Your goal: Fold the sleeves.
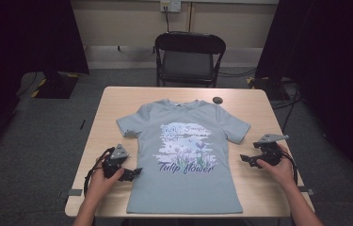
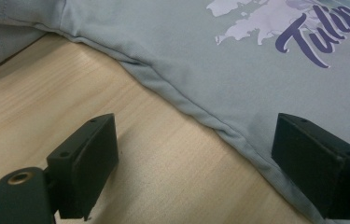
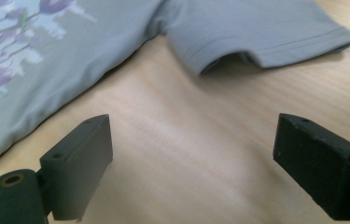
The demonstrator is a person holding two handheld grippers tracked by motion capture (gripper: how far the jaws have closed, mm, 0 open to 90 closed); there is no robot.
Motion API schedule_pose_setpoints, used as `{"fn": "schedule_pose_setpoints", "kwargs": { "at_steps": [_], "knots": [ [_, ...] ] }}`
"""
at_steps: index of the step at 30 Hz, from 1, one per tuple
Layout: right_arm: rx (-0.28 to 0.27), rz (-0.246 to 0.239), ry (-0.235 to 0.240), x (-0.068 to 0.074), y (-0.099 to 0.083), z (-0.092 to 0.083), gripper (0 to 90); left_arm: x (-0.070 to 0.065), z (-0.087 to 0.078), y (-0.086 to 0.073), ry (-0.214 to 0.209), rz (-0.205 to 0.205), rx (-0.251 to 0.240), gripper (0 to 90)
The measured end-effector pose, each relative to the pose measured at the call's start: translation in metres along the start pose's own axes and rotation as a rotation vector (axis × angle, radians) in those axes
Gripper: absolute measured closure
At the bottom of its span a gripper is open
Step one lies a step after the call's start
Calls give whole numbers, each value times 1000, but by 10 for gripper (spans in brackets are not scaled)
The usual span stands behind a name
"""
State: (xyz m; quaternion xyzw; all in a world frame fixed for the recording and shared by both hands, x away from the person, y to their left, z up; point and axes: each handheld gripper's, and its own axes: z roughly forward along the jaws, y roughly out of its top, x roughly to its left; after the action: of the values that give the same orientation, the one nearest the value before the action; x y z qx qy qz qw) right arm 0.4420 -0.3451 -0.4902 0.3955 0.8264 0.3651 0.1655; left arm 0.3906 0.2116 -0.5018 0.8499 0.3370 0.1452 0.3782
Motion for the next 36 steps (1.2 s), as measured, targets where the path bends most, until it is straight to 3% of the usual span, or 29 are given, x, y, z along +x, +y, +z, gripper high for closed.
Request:
{"fn": "schedule_pose_setpoints", "kwargs": {
  "at_steps": [1,9,36],
  "knots": [
    [-13,23,-6,-7,3,1,114,0,0,0,0,0,0,140],
    [-12,26,-47,-23,13,8,121,0,0,0,0,0,0,140],
    [-17,72,-97,-51,30,18,152,0,0,0,0,0,0,140]
  ]
}}
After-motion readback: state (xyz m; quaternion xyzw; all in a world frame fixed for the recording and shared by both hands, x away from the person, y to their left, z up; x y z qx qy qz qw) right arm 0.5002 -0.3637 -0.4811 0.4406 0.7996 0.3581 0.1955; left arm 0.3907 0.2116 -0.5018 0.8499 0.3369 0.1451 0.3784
